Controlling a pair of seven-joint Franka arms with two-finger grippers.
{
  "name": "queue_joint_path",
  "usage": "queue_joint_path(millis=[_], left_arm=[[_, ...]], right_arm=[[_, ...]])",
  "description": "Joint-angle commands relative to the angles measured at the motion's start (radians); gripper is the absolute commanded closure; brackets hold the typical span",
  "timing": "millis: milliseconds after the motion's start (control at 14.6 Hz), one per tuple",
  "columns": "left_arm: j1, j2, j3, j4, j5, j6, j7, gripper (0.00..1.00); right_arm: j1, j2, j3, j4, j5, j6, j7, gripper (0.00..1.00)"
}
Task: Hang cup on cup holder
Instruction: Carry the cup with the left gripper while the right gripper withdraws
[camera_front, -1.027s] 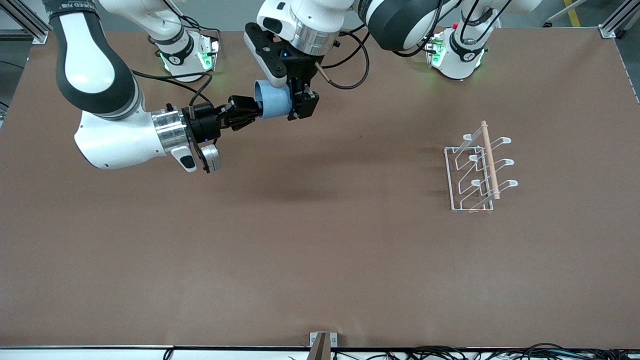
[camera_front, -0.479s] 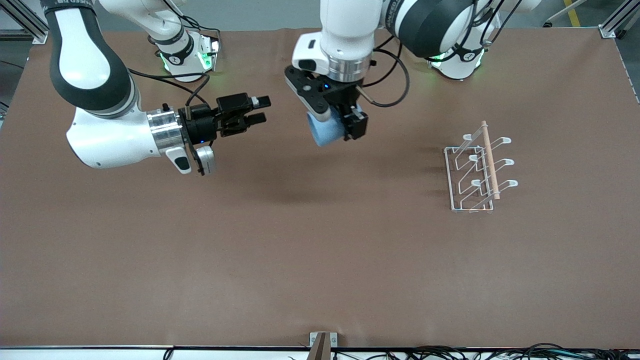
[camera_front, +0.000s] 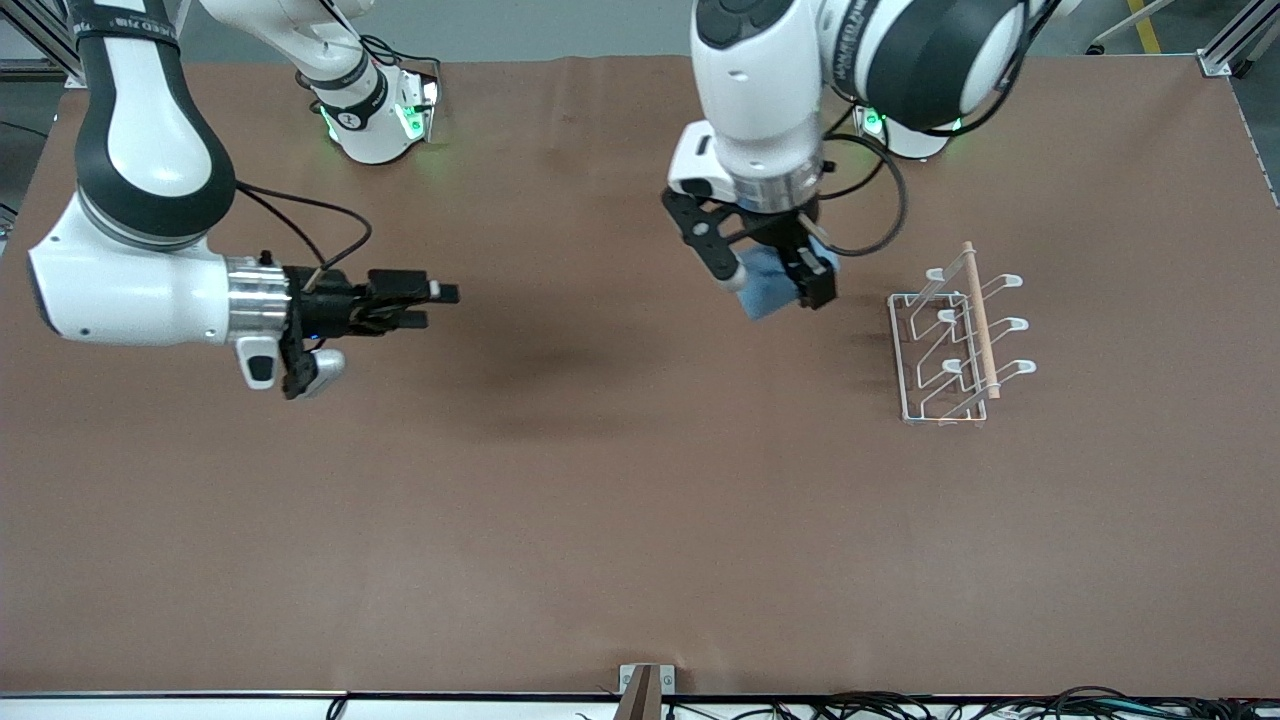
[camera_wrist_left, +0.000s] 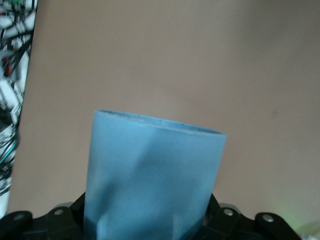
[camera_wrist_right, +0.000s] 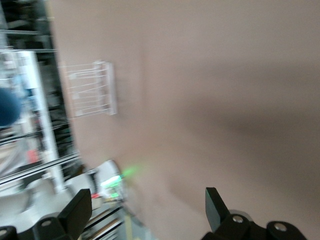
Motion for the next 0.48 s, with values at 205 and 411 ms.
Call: queue_joint_path(millis=[205, 411], left_arm=[[0.054, -0.032, -0.001, -0.005, 0.176, -0.213, 0.218, 0.64], [0.054, -0.045, -0.005, -0.064, 0.303, -0.273, 0.264, 0.64]], right_arm=[[-0.118, -0.040, 0.011, 0.025, -0.287, 0.025, 0.010, 0.00], [-0.178, -0.040, 0.012, 0.060, -0.341, 0.019, 0.010, 0.00]])
